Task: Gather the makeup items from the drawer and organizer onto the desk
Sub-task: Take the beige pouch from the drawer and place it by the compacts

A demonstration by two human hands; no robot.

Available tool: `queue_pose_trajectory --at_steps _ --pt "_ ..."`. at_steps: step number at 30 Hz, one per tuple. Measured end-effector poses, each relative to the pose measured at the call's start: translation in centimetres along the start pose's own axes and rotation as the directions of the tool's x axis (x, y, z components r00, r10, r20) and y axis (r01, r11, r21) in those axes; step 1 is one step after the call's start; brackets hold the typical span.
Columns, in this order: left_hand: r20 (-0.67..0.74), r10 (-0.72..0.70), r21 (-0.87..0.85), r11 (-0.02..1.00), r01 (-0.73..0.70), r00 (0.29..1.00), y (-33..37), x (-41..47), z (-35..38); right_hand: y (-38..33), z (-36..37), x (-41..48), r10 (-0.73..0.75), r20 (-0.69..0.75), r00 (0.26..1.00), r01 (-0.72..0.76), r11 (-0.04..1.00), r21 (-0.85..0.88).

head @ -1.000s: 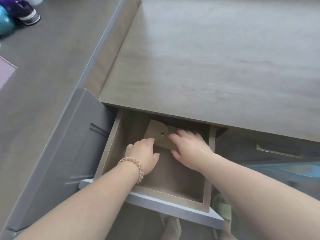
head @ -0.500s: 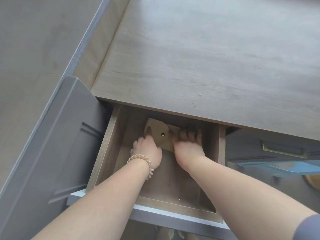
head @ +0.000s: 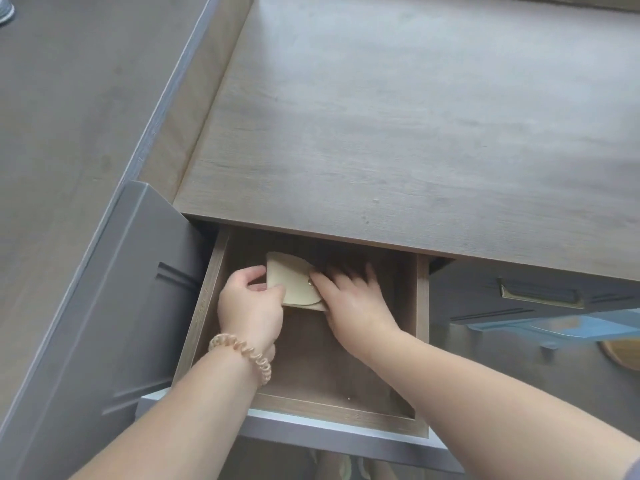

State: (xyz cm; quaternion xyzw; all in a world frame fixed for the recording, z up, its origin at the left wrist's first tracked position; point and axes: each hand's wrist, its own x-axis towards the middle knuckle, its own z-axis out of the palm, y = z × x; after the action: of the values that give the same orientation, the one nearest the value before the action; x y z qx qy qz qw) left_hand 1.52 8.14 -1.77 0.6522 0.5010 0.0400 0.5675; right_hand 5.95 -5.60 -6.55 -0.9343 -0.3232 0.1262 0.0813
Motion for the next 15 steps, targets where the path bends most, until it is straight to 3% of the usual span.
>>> queue_pose_trajectory --at_steps 3,7,10,15 --pt "0.024 0.186 -0.021 0.982 -0.185 0.982 2.9 -2.4 -2.5 -1.0 -3.4 -2.3 -0.051 -0.047 0.998 0.058 0.984 0.169" --pt "0.207 0.350 -0.176 0.932 -0.317 0.913 9.3 -5.2 -4.0 0.5 -9.5 -4.2 0.022 -0.189 0.982 0.069 0.884 0.463" --pt "0.338 0.417 -0.265 0.903 -0.340 0.844 14.2 -7.2 -2.8 3.1 -14.3 -5.1 0.125 -0.303 0.945 0.042 0.870 0.491" --pt "0.423 0.462 -0.355 0.876 -0.326 0.780 19.5 -10.9 1.7 7.2 -20.5 -8.1 0.253 -0.473 0.844 -0.010 0.889 0.459"
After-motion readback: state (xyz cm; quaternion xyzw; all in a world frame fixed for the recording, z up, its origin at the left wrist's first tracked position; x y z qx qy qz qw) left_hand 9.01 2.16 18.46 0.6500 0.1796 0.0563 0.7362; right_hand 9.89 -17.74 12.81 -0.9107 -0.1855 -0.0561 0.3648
